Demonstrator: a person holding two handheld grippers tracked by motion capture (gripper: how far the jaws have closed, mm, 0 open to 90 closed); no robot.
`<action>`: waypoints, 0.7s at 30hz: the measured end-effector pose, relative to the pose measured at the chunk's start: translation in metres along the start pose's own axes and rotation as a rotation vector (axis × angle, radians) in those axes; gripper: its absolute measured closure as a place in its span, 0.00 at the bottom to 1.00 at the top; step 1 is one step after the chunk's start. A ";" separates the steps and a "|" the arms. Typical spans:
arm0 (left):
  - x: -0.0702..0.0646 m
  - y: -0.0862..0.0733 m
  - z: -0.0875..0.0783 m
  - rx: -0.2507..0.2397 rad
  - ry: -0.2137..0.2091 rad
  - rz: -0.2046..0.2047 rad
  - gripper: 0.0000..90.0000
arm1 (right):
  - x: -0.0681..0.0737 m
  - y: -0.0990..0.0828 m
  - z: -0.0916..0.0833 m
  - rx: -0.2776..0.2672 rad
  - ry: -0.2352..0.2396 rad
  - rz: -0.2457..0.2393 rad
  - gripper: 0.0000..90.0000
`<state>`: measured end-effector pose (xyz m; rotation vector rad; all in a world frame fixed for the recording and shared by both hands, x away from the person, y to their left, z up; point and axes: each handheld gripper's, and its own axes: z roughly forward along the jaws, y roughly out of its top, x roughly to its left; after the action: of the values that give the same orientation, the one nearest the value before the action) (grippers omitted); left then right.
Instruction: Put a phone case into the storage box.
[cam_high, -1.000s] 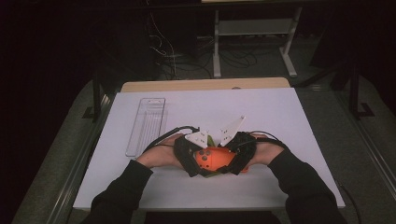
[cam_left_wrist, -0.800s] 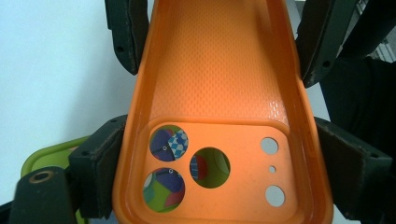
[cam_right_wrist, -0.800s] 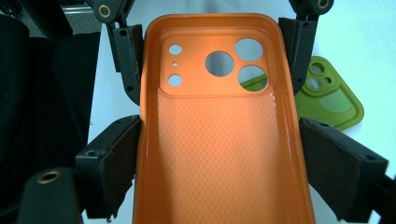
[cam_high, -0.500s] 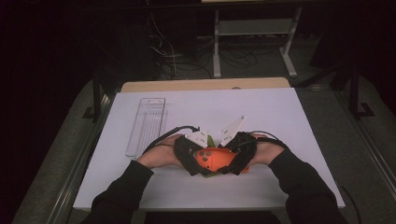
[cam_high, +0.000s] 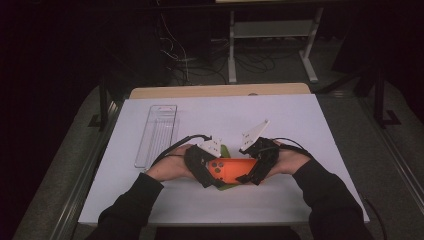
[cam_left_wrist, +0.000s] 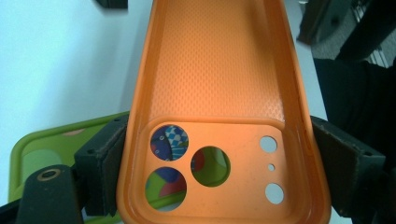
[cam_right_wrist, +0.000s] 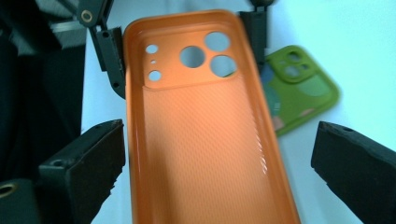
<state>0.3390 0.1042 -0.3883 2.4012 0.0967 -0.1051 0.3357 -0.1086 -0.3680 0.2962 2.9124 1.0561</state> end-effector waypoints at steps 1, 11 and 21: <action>0.001 0.000 -0.001 0.003 0.009 0.003 0.18 | -0.001 -0.001 -0.004 -0.006 -0.005 0.022 0.02; 0.009 -0.007 -0.010 -0.022 0.113 -0.079 0.17 | -0.015 -0.022 -0.034 -0.084 -0.148 0.203 0.02; 0.011 -0.011 -0.018 -0.061 0.234 -0.204 0.17 | -0.014 -0.042 -0.038 -0.187 -0.314 0.388 0.00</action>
<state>0.3496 0.1251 -0.3837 2.3288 0.4482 0.0844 0.3392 -0.1665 -0.3663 0.9512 2.5107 1.1861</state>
